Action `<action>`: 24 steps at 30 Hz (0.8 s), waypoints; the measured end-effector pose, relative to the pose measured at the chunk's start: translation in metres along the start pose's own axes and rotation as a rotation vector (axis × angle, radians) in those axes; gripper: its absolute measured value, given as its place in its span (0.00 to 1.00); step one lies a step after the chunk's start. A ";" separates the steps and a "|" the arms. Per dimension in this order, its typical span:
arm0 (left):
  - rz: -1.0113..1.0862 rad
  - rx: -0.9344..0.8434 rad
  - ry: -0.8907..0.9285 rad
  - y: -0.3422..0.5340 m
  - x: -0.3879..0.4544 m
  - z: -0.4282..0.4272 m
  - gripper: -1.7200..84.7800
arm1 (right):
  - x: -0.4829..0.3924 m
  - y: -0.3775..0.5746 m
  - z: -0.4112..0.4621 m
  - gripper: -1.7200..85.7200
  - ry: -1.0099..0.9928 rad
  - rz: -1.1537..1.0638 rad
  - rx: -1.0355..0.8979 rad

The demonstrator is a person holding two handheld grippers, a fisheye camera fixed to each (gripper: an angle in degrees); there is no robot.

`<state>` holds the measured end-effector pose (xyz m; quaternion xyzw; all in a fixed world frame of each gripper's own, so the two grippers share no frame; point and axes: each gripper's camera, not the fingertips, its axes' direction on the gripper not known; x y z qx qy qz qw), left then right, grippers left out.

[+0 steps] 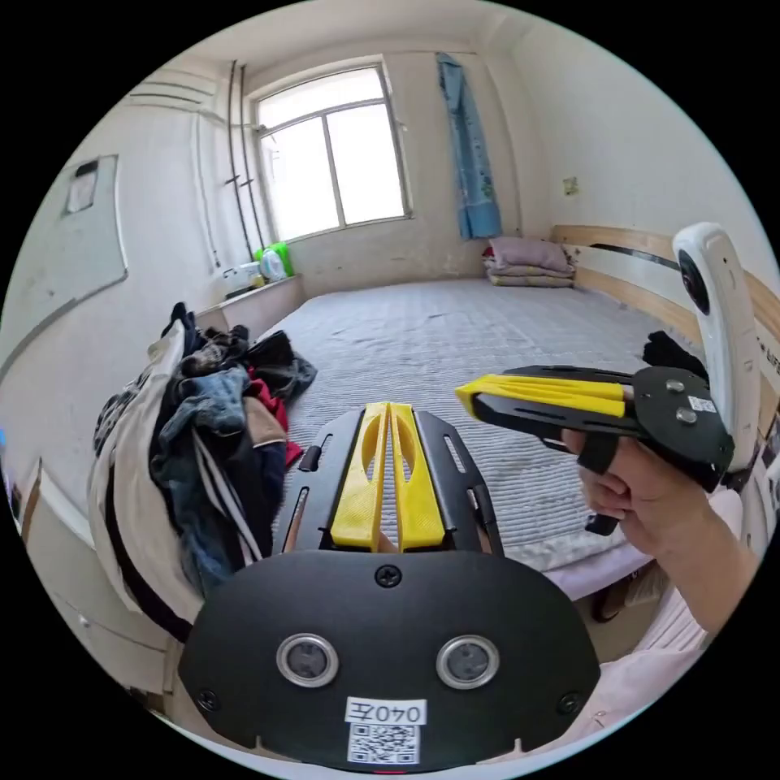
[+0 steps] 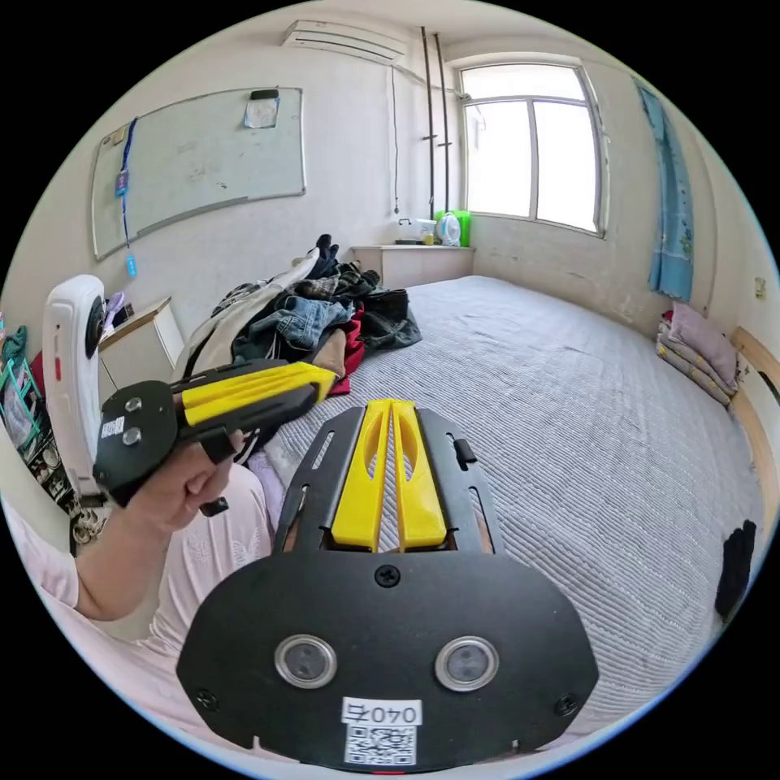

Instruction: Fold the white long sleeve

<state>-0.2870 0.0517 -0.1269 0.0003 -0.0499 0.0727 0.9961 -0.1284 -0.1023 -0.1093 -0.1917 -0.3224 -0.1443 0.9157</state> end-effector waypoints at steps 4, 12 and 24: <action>-0.176 -0.019 -0.101 0.028 -0.082 -0.002 0.01 | -0.012 -0.041 0.011 0.01 -0.085 -0.043 -0.028; -0.329 -0.073 -0.314 0.093 -0.174 0.004 0.04 | -0.030 -0.094 0.011 0.01 -0.144 -0.103 -0.052; -0.357 -0.180 -0.380 0.161 -0.203 0.055 0.06 | -0.032 -0.151 -0.017 0.01 -0.176 -0.143 -0.086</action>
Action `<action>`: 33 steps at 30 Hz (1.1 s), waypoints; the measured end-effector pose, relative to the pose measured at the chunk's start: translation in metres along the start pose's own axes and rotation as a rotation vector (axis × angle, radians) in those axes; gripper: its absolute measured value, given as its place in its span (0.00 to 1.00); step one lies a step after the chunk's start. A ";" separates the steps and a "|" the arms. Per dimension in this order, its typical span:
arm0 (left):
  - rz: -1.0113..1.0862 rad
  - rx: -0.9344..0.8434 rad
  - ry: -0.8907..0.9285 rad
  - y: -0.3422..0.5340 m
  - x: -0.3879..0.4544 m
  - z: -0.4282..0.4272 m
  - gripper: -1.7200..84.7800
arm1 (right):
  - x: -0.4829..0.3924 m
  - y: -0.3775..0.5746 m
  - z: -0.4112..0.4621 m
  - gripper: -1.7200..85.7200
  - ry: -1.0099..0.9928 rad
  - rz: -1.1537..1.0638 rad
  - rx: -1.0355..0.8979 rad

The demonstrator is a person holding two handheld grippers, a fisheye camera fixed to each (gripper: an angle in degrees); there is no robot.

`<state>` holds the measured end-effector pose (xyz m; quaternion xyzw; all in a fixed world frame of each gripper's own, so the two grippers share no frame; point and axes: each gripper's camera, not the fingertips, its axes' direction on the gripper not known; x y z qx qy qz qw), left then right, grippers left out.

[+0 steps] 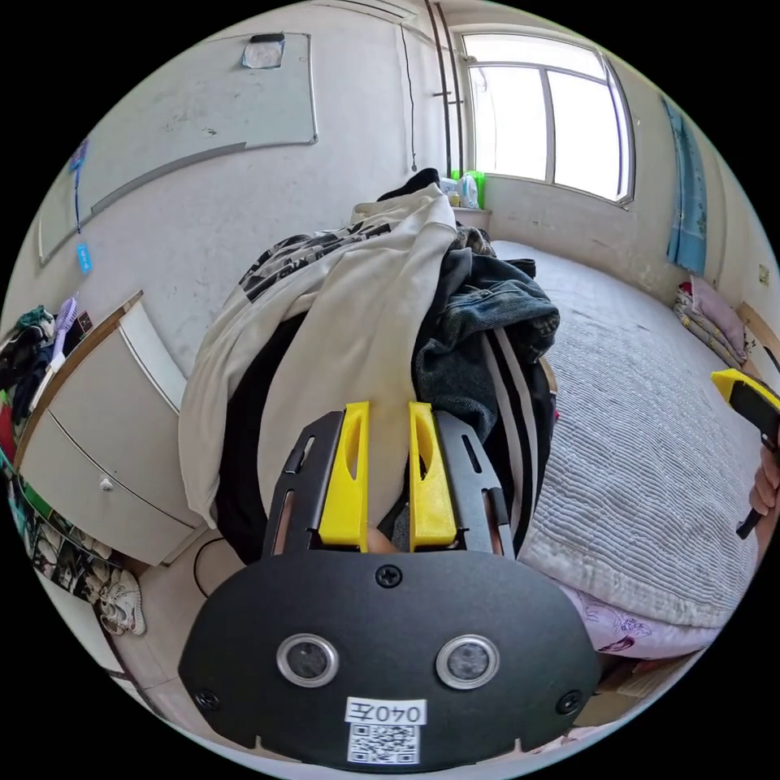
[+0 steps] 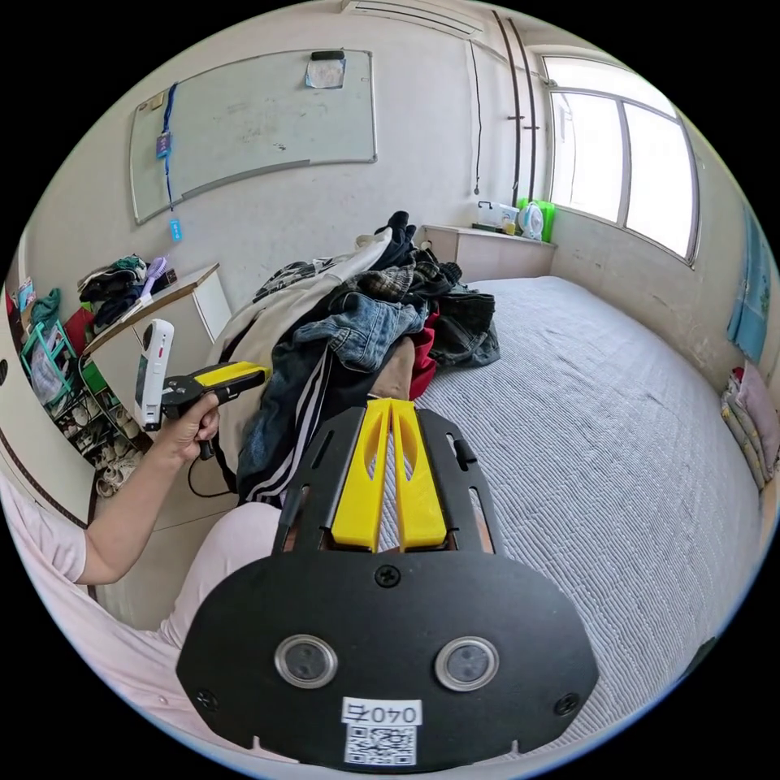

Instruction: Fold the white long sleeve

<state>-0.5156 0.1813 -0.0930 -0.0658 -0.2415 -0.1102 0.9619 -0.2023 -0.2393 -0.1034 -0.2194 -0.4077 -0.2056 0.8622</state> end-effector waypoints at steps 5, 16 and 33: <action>-0.048 0.025 0.082 0.016 -0.017 0.001 0.07 | -0.002 -0.037 -0.007 0.01 -0.079 -0.037 -0.001; -0.019 0.001 -0.003 0.052 -0.026 0.025 0.03 | -0.005 -0.177 0.006 0.09 -0.172 -0.095 -0.069; 0.062 0.127 0.152 0.076 -0.051 -0.012 0.01 | 0.040 -0.317 0.043 0.17 -0.326 0.124 -0.183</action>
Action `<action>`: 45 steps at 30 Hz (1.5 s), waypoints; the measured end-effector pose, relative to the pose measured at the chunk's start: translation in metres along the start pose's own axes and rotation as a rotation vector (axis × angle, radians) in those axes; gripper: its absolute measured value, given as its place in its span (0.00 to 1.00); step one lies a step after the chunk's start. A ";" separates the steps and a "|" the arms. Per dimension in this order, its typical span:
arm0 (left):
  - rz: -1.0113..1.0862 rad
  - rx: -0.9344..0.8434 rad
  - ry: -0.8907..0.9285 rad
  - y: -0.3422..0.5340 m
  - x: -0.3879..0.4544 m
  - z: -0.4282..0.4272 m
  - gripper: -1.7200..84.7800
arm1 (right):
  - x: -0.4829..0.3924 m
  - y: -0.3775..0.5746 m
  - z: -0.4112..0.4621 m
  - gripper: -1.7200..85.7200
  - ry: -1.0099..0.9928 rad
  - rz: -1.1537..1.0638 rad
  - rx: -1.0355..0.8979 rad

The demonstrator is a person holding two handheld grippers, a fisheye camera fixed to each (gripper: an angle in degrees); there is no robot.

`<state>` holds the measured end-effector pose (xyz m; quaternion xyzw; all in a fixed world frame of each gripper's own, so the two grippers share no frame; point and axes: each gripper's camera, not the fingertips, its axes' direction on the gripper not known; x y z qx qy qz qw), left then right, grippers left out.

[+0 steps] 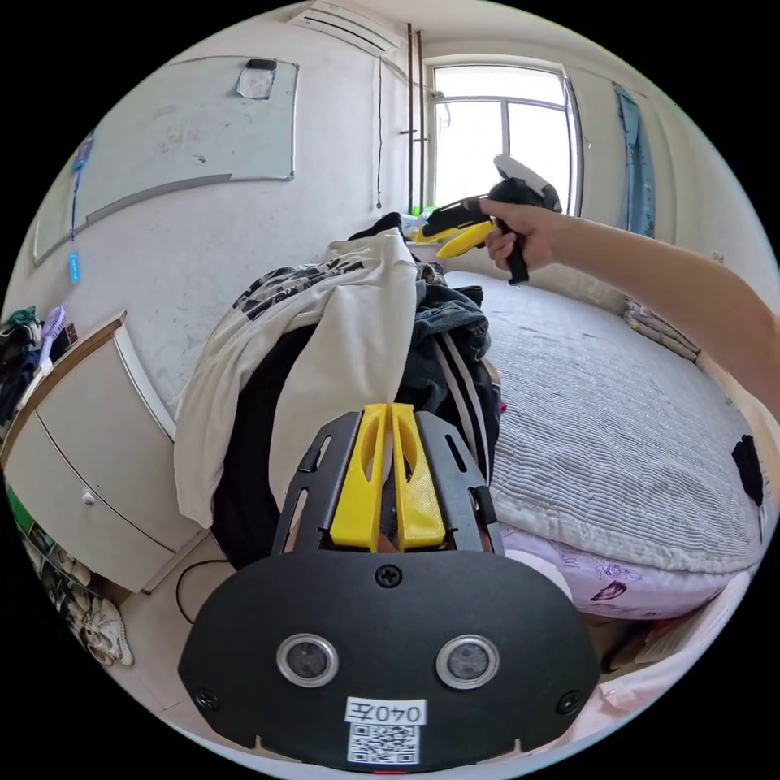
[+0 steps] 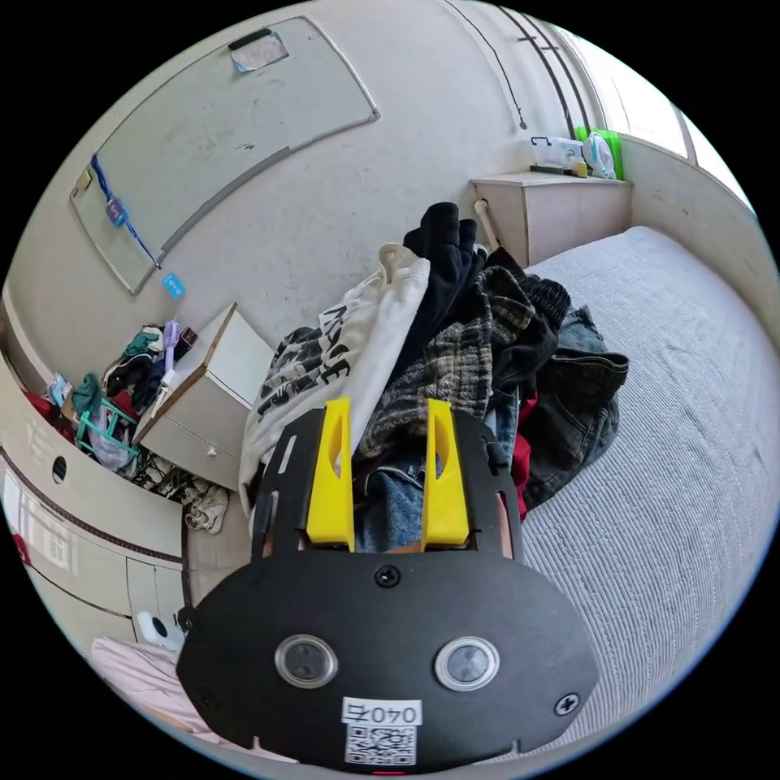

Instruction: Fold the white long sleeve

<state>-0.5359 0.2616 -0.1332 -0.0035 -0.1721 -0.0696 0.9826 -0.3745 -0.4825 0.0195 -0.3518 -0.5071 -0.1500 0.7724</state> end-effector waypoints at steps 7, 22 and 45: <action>0.006 -0.008 0.088 -0.008 -0.005 0.004 0.01 | -0.008 -0.031 0.019 0.14 0.021 0.024 -0.062; 0.205 0.015 0.488 -0.076 0.072 -0.025 0.01 | 0.041 0.025 -0.100 0.01 0.093 0.013 -0.074; 0.376 -0.097 0.874 -0.162 0.209 -0.021 0.01 | 0.180 0.189 -0.239 0.01 0.072 0.221 0.043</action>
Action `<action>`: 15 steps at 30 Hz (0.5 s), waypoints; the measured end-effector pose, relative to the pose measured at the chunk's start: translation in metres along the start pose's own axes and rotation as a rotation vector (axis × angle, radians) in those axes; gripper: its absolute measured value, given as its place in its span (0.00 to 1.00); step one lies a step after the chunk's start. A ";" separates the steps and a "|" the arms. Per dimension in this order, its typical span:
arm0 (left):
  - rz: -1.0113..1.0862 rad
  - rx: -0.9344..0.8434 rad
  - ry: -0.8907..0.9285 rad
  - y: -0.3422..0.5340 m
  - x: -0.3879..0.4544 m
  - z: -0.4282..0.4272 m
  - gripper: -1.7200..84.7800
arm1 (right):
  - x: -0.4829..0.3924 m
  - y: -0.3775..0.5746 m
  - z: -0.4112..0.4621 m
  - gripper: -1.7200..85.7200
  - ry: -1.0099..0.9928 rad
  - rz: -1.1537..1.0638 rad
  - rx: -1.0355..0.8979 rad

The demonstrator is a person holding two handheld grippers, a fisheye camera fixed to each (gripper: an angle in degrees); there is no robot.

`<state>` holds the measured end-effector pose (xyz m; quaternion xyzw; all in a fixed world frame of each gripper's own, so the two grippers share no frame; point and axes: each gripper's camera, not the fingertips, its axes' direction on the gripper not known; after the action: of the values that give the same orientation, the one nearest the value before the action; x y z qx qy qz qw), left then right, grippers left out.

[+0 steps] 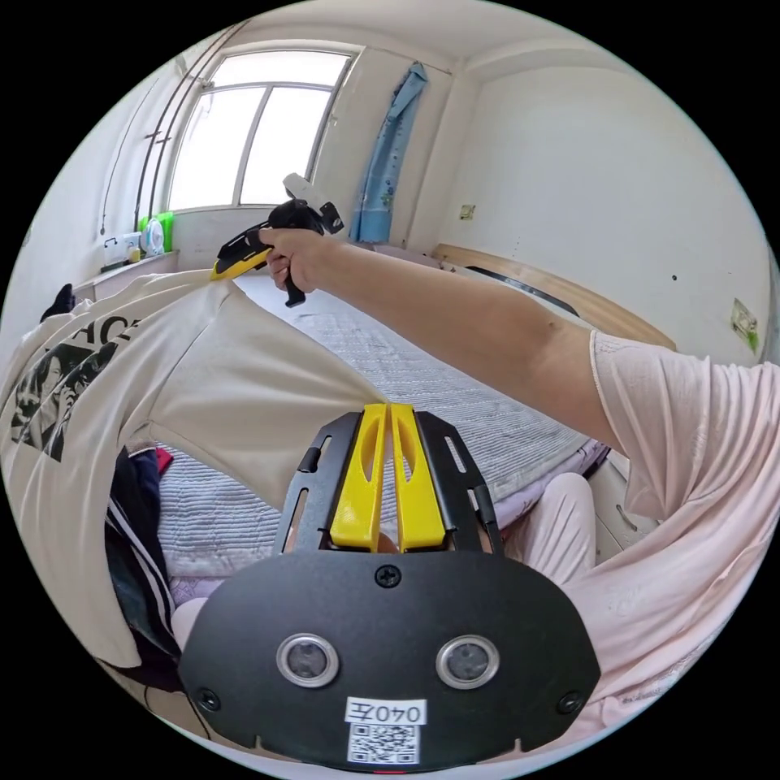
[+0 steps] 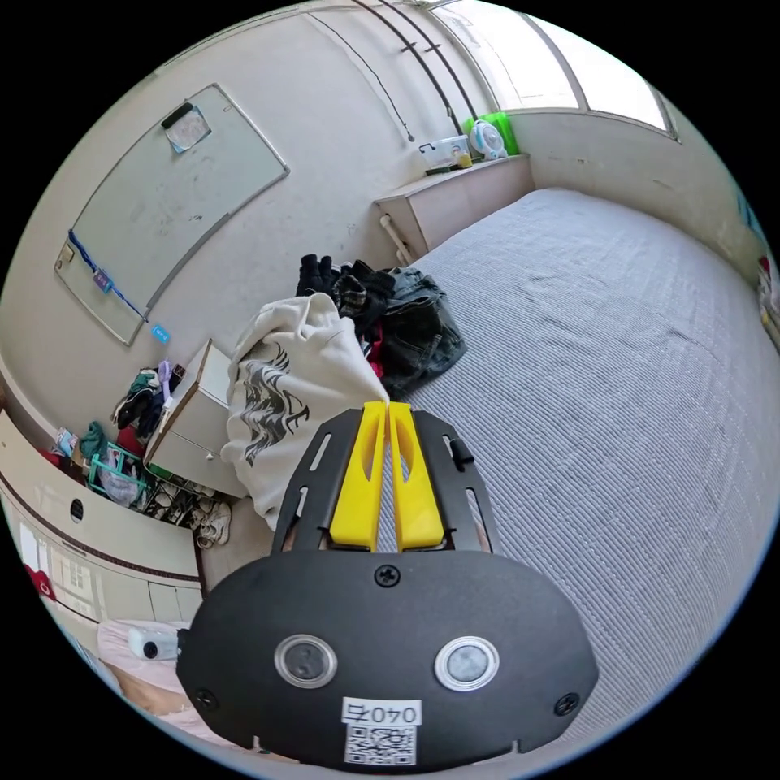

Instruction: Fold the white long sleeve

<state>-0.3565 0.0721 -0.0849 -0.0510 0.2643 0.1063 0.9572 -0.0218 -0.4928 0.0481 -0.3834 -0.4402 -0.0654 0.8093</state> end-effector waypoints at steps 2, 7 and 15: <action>0.017 -0.026 0.048 -0.011 0.005 0.015 0.01 | 0.036 0.021 -0.018 0.01 -0.017 0.058 0.011; 0.045 -0.103 0.224 -0.040 0.028 0.065 0.01 | 0.112 0.082 -0.057 0.01 0.137 0.193 0.032; 0.170 -0.288 0.527 -0.078 0.118 0.160 0.01 | 0.255 0.263 -0.172 0.01 0.381 0.524 0.068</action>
<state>-0.1606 0.0413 -0.0056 -0.1895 0.4887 0.2056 0.8264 0.3632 -0.3672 0.0400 -0.4372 -0.1692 0.0894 0.8788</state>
